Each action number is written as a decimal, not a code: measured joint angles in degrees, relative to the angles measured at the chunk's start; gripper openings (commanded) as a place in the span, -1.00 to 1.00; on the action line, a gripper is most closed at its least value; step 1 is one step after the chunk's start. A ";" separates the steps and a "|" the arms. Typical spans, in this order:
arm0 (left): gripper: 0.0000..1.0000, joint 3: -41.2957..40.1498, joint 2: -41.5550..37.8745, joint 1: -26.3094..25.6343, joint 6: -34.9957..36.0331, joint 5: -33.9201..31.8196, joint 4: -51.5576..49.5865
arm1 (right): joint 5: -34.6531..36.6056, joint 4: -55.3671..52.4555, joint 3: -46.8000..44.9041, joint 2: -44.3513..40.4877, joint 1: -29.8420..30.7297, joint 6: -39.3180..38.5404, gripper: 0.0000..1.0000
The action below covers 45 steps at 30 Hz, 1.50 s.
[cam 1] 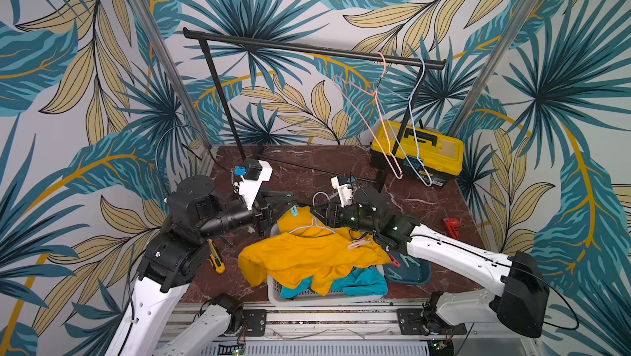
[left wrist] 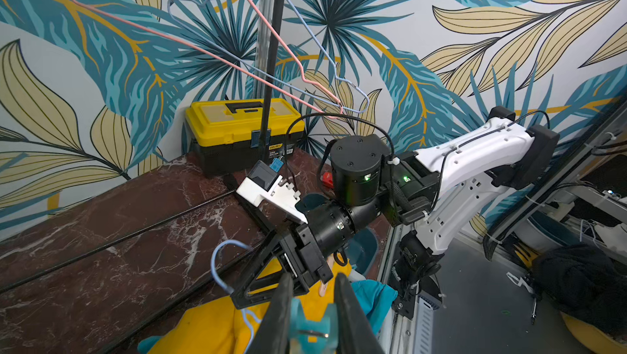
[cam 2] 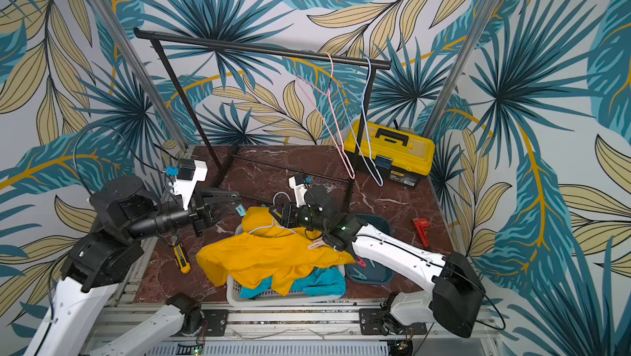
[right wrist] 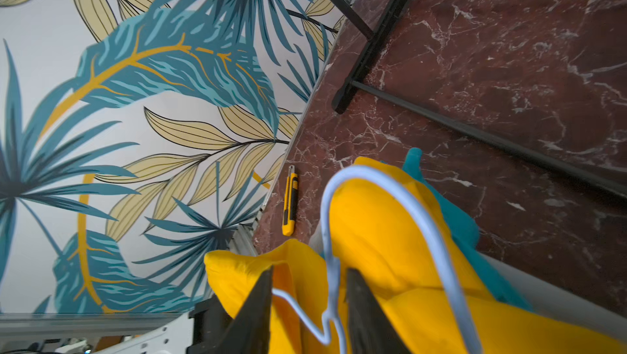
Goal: Remove the clothespins securing t-shirts to the hanger
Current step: Place the hanger in the basket, then place the clothespin in the storage box.
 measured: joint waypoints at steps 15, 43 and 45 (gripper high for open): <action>-0.56 -0.68 6.23 -10.67 -0.63 -2.01 0.50 | 17.29 -12.55 -1.62 -15.17 0.04 0.26 0.86; -0.51 6.54 40.44 -31.19 -1.68 -7.26 12.31 | 50.53 -42.49 -7.82 -69.46 0.00 -4.46 0.99; -0.51 8.98 43.45 -31.71 -1.60 -7.82 12.41 | 51.15 -44.35 -7.28 -69.85 0.00 -4.74 0.99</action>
